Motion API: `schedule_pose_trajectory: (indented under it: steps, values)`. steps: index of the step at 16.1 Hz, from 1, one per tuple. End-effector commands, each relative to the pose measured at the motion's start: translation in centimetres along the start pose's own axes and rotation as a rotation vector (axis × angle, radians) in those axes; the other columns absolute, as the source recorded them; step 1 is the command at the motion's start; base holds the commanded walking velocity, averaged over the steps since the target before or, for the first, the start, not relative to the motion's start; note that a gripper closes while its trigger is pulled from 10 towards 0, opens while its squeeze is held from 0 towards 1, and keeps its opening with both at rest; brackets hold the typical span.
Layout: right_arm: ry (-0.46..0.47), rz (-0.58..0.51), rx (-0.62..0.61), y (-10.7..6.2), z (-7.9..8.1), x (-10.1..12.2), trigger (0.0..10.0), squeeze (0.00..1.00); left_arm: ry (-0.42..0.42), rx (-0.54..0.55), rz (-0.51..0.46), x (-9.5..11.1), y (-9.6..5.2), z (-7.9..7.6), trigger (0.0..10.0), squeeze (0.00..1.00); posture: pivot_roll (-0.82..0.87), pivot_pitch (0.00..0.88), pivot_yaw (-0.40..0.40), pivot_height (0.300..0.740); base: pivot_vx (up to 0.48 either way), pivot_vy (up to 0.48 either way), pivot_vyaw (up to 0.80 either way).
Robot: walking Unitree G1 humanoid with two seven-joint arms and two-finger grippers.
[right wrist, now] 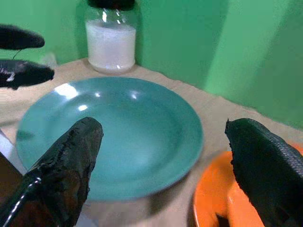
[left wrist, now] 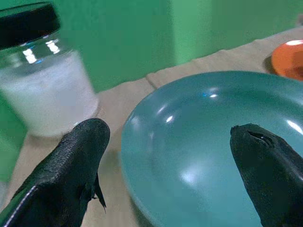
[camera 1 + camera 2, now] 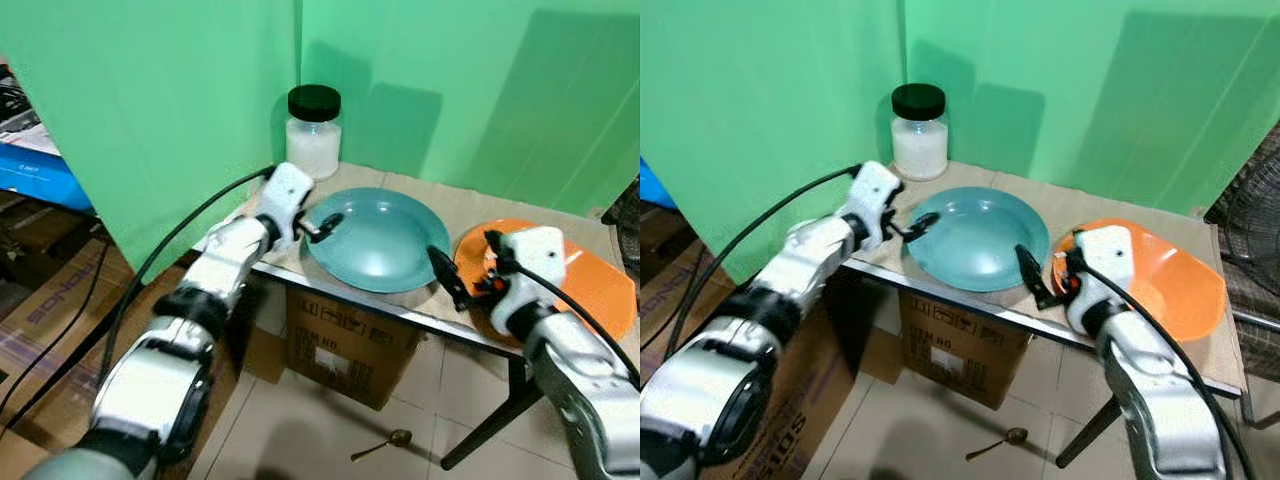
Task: Setting the table
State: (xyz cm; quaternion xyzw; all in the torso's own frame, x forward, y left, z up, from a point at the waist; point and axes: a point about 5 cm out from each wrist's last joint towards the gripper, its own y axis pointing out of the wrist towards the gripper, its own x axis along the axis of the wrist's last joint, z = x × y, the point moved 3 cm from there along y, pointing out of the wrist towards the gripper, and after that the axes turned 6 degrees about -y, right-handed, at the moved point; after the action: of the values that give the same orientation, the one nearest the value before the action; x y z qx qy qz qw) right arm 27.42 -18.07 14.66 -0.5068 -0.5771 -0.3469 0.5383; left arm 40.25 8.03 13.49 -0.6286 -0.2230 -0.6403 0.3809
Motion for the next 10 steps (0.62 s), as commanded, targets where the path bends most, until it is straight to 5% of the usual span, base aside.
schedule_pose_trajectory:
  steps: [1,7,10]
  values:
    - [-0.008,-0.004,-0.019,-0.5,-0.6,0.4,10.0,0.0,0.014,-0.018,0.027,-0.5,0.2,-0.4,10.0,0.0,-0.23,0.0,-0.015,0.74,0.0,0.0,0.0]
    - [0.01,-0.001,0.026,-0.5,-0.1,0.9,10.0,0.0,0.091,0.019,0.202,-5.2,-0.7,-0.5,10.0,0.0,-0.24,0.0,-0.015,0.74,0.0,0.0,0.0]
    - [0.086,0.009,0.099,1.0,0.5,1.4,10.0,0.0,0.094,0.064,0.248,-6.8,-1.7,0.2,10.0,0.0,-0.22,0.0,-0.039,0.74,0.0,0.0,0.0]
